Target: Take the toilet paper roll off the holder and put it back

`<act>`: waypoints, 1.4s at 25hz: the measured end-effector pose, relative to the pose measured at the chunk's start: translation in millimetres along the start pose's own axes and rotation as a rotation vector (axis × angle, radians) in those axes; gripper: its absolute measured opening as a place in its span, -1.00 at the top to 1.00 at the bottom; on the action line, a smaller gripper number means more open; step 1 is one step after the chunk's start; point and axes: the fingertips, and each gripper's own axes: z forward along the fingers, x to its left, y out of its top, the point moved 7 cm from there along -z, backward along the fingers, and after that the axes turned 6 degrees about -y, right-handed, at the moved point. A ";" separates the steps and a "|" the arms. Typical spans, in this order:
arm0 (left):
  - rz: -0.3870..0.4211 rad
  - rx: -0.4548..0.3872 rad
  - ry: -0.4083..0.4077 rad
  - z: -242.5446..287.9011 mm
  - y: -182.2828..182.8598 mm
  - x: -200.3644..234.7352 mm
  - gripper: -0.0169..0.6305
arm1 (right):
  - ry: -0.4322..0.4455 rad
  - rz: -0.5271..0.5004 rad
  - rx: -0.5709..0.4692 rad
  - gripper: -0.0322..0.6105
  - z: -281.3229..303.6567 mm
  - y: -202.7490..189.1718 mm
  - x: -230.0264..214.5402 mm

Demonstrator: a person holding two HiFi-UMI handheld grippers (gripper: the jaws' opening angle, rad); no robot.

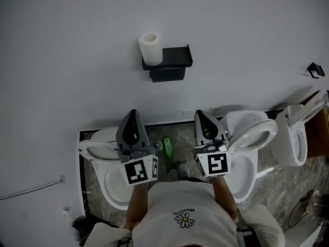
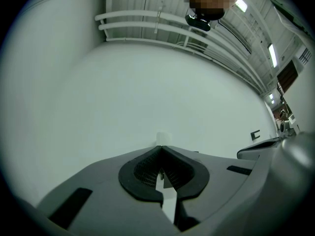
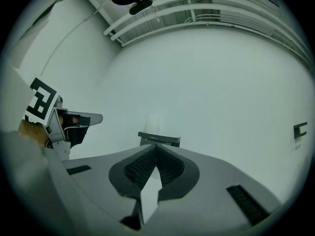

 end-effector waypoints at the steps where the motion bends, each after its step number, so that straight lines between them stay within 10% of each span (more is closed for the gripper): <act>1: 0.000 -0.001 0.001 0.4 0.1 0.1 0.90 | 0.007 0.000 -0.015 0.87 0.7 1.9 0.5; 18: 0.014 0.005 0.018 9.4 -0.9 4.4 0.90 | 0.042 0.029 -0.017 0.87 12.8 -3.4 0.4; 27: 0.027 0.000 0.029 15.5 4.6 12.1 0.90 | 0.081 0.082 -0.167 0.84 51.1 56.3 -7.3; 35: 0.027 0.014 0.053 11.7 2.8 20.9 0.90 | 0.182 0.112 -0.249 0.15 102.2 123.4 14.1</act>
